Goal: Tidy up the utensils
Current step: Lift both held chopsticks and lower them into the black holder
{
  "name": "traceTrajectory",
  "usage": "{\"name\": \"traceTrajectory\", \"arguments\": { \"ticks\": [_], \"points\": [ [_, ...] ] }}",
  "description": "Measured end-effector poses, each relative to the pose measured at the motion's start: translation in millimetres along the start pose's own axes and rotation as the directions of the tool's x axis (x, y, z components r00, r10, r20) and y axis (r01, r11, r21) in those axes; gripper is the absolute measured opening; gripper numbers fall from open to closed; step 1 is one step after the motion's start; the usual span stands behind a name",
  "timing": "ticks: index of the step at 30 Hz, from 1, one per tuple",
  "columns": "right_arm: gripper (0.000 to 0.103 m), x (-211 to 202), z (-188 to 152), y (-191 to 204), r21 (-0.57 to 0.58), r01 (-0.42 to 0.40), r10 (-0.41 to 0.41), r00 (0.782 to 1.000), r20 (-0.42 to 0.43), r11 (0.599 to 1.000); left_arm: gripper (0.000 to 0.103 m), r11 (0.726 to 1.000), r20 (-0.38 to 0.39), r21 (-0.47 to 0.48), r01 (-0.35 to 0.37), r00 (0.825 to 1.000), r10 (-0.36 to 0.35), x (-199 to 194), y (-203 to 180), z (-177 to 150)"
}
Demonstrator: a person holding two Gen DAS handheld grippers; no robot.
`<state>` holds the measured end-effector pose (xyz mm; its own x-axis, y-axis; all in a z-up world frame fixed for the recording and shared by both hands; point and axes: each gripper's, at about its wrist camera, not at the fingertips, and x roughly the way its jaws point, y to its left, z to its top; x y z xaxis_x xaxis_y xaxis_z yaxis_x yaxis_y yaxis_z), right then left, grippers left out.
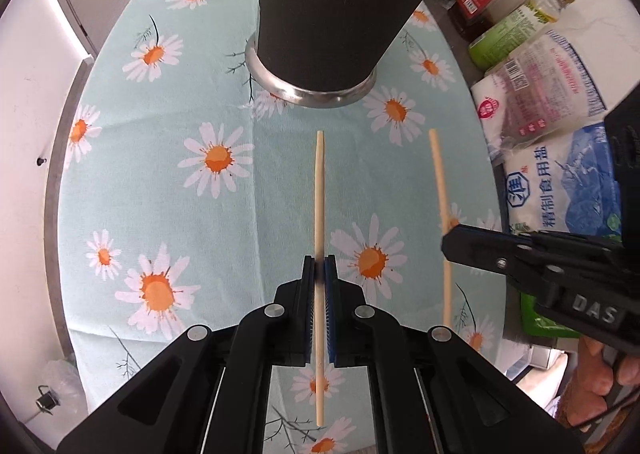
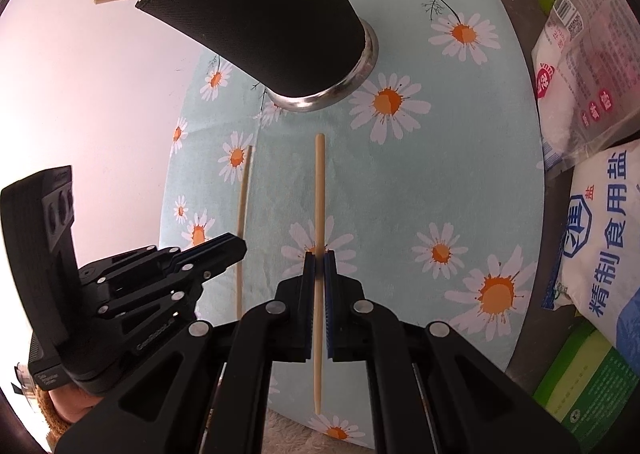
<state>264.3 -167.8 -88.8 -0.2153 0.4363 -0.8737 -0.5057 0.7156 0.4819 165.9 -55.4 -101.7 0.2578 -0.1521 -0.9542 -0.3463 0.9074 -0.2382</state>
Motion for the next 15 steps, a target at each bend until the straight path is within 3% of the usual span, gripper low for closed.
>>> {"name": "traceTrajectory", "arguments": {
  "ticks": [15],
  "points": [
    [0.005,-17.6,-4.4,29.8,0.053,0.031,-0.036,0.994,0.102,0.998,0.004,0.993,0.112,0.087,0.083,0.989,-0.092,-56.4,17.9,9.7]
  ]
}}
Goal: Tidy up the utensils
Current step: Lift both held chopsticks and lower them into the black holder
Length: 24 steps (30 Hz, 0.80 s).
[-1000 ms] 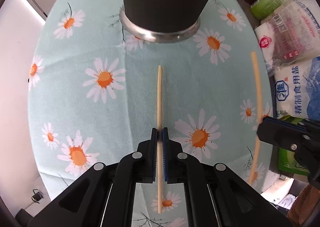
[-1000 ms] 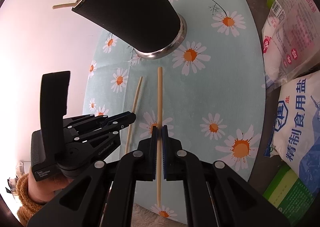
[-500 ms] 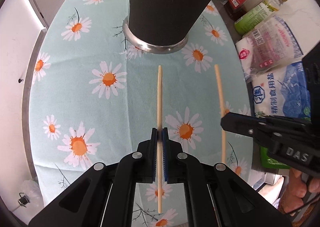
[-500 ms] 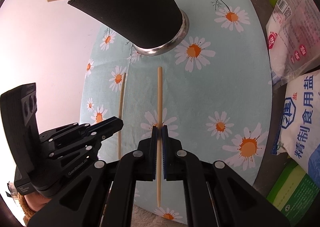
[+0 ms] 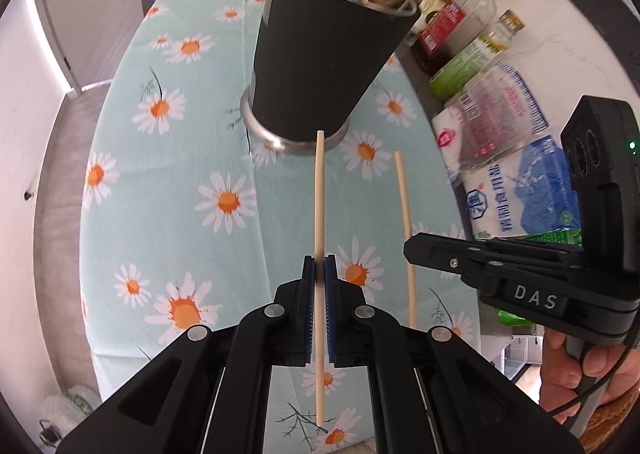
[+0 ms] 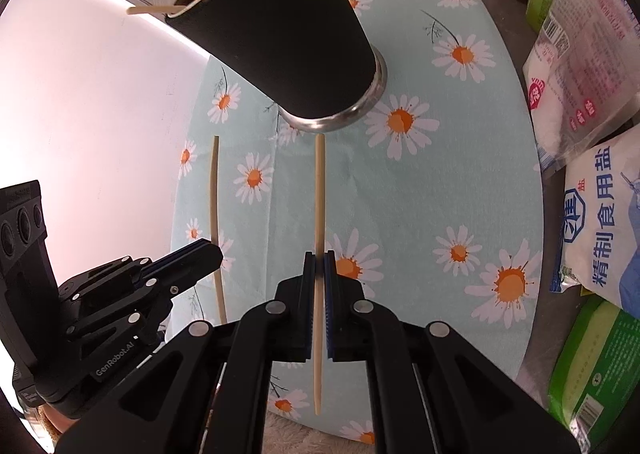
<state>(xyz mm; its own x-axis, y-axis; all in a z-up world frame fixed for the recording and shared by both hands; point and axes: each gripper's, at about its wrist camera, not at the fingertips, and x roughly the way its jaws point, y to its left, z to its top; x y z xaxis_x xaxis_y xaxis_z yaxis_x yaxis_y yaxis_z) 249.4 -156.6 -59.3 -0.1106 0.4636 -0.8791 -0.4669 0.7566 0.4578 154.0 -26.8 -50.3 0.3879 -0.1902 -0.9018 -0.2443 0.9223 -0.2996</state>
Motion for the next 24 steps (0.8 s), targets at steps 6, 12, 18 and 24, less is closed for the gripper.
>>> {"name": "traceTrajectory", "arguments": {
  "ticks": [6,12,18,24],
  "points": [
    [0.005,-9.7,-1.4,3.3,0.041,-0.001,-0.001,0.999,0.039,0.999,0.004,0.998,0.021,0.041,0.04,0.999,-0.041,-6.7,0.2,7.3],
    [0.005,-25.1,-5.4,7.1,0.073,-0.015,0.009,0.997,0.074,0.997,0.004,0.993,0.039,0.087,0.076,0.996,-0.08,-25.0,10.5,7.2],
    [0.005,-28.9,-14.5,9.9,0.119,-0.025,0.013,0.995,0.098,0.993,0.004,0.991,0.069,0.099,0.092,0.993,-0.099,-40.6,31.9,13.9],
    [0.005,-54.4,-12.8,20.4,0.136,-0.014,-0.011,0.984,0.179,0.991,0.004,0.983,0.123,0.123,0.133,0.981,-0.148,-62.9,37.9,28.5]
  ]
}}
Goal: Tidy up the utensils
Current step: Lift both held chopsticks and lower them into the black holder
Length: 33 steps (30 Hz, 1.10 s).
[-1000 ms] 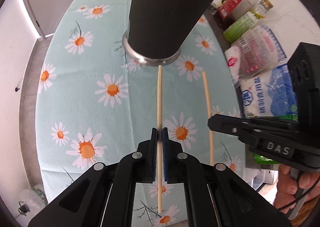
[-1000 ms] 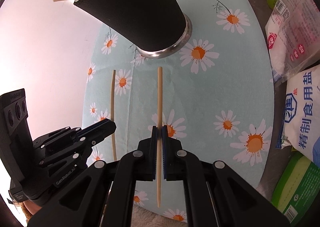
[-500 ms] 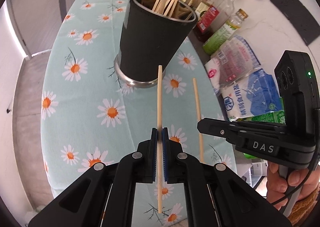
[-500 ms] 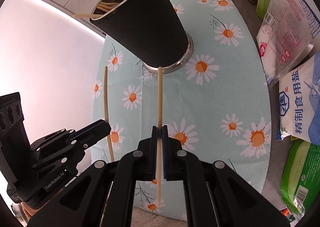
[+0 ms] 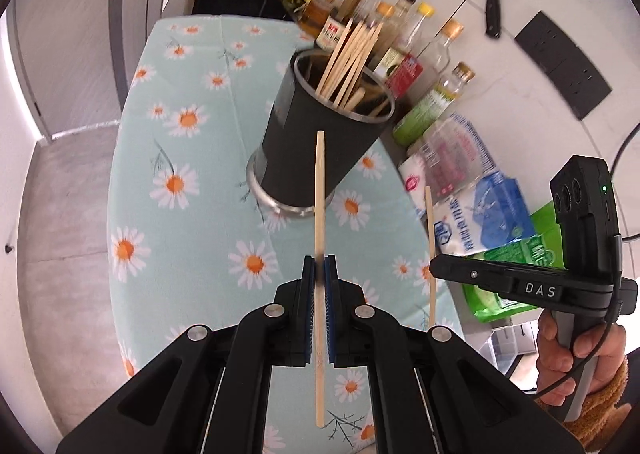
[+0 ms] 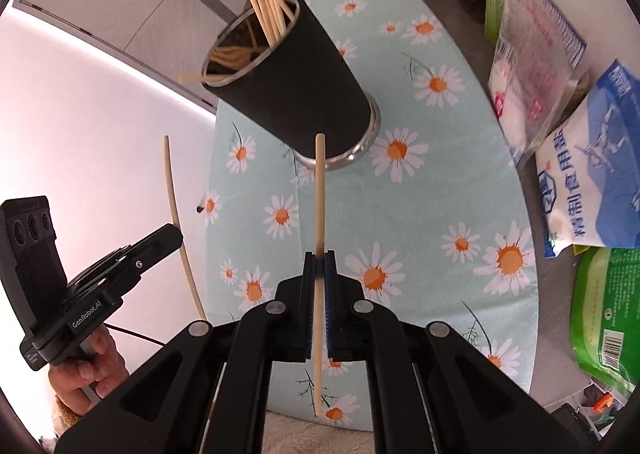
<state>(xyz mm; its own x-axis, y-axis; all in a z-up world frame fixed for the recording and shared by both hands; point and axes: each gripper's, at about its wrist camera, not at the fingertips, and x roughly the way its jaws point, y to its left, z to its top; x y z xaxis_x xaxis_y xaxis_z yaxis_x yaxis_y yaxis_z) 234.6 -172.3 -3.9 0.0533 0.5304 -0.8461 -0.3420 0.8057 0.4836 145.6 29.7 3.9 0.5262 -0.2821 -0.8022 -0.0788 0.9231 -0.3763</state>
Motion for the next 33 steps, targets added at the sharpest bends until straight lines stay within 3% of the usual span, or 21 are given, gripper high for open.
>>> {"name": "traceTrajectory", "arguments": {
  "ticks": [11,18,28,31,33],
  "points": [
    [0.005,-30.7,13.9,22.5,-0.045,-0.06,0.065,0.988,0.14,0.997,0.004,0.998,0.09,0.045,0.04,0.995,-0.044,-26.2,0.7,31.5],
    [0.005,-53.8,38.9,47.3,-0.153,-0.131,0.167,0.952,0.258,0.979,0.004,0.995,0.172,0.072,0.063,0.982,-0.074,-40.1,2.0,53.2],
    [0.005,-64.2,84.0,68.0,-0.247,-0.118,0.211,0.895,0.393,0.962,0.004,0.989,0.324,0.113,0.099,0.937,-0.131,-56.7,-4.0,84.3],
    [0.005,-67.9,95.3,69.7,-0.273,-0.121,0.235,0.868,0.437,0.954,0.004,0.985,0.391,0.134,0.109,0.908,-0.154,-62.5,-6.0,93.3],
    [0.005,-71.0,101.7,70.6,-0.284,-0.126,0.25,0.854,0.457,0.95,0.004,0.984,0.407,0.147,0.105,0.9,-0.157,-62.2,-9.9,100.7]
  ]
}}
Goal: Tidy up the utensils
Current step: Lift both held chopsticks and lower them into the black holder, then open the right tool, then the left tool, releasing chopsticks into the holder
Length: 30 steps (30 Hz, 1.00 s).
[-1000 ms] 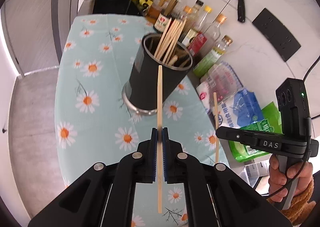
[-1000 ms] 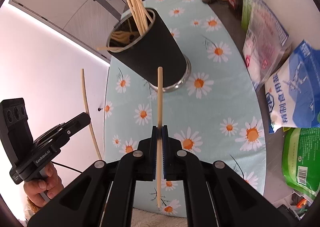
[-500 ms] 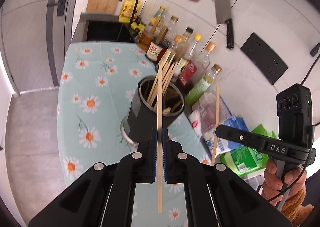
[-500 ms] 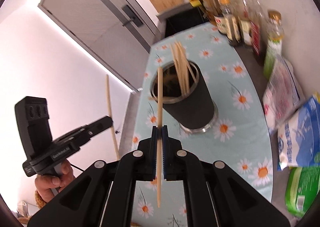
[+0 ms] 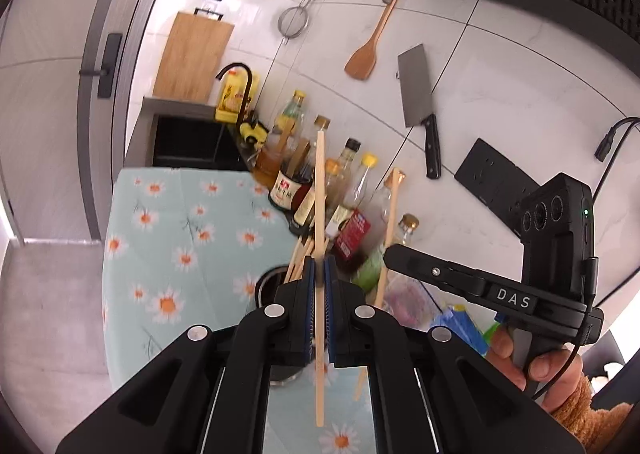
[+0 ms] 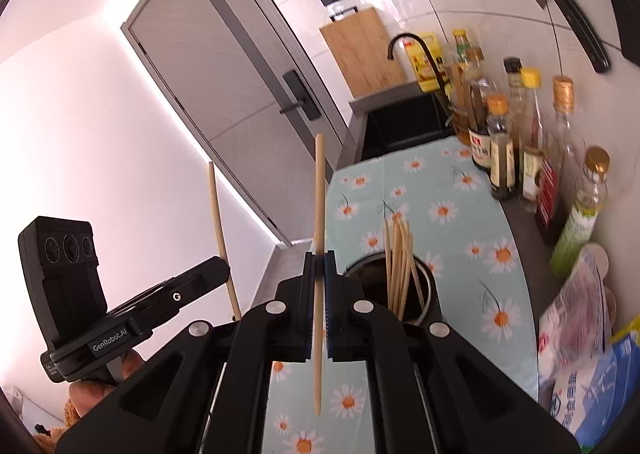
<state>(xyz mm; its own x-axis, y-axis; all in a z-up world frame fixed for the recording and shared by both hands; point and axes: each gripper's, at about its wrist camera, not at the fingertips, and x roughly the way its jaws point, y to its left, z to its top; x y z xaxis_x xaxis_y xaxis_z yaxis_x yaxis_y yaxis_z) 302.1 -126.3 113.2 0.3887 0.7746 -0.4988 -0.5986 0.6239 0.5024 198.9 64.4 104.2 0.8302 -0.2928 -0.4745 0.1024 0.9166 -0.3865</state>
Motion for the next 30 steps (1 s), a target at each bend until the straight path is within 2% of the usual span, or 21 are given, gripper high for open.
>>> {"name": "traceTrajectory", "arguments": {
  "ticks": [5,7,11,13,15,16,17,19,23,30],
  "points": [
    [0.005,-1.9,17.8,-0.4,-0.045,-0.012,0.016,0.996,0.089,0.999,0.004,0.999,0.095,0.054,-0.001,0.996,-0.004,2.9,-8.3,14.7],
    [0.005,-5.2,24.4,-1.7,-0.059,-0.01,0.018,0.992,0.128,0.998,0.004,0.996,0.141,0.08,-0.029,0.99,0.017,2.7,-12.8,17.8],
    [0.005,-15.5,36.0,-3.1,-0.106,-0.037,0.059,0.976,0.211,0.994,0.004,0.992,0.241,0.117,-0.036,0.971,0.007,2.9,-22.3,21.5],
    [0.005,-20.6,39.1,0.5,-0.154,-0.015,0.054,0.966,0.253,0.988,0.004,0.989,0.291,0.147,-0.023,0.957,-0.021,0.5,-27.5,21.3],
    [0.005,-24.3,41.1,-0.6,-0.157,0.007,0.039,0.957,0.288,0.988,0.004,0.982,0.341,0.187,-0.03,0.939,-0.036,-1.2,-35.3,20.9],
    [0.005,-25.3,41.8,-1.2,-0.158,0.01,0.038,0.954,0.298,0.987,0.004,0.977,0.354,0.214,-0.011,0.933,-0.067,-1.1,-38.5,20.6],
    [0.005,-25.4,42.1,-2.2,-0.161,0.016,0.034,0.952,0.304,0.987,0.004,0.971,0.364,0.238,0.005,0.927,-0.094,-0.7,-41.2,19.7],
    [0.005,-25.4,41.7,-4.1,-0.157,0.018,0.032,0.951,0.307,0.987,0.004,0.965,0.381,0.262,-0.001,0.919,-0.102,1.7,-45.0,17.7],
    [0.005,-24.9,41.7,-7.7,-0.159,0.012,0.038,0.949,0.313,0.987,0.004,0.963,0.388,0.268,0.016,0.913,-0.123,8.2,-42.0,14.0],
    [0.005,-3.7,33.4,-11.1,-0.194,0.059,0.001,0.955,0.298,0.979,0.004,0.958,0.386,0.286,0.019,0.913,-0.133,25.5,-27.6,-0.6]
  ]
}}
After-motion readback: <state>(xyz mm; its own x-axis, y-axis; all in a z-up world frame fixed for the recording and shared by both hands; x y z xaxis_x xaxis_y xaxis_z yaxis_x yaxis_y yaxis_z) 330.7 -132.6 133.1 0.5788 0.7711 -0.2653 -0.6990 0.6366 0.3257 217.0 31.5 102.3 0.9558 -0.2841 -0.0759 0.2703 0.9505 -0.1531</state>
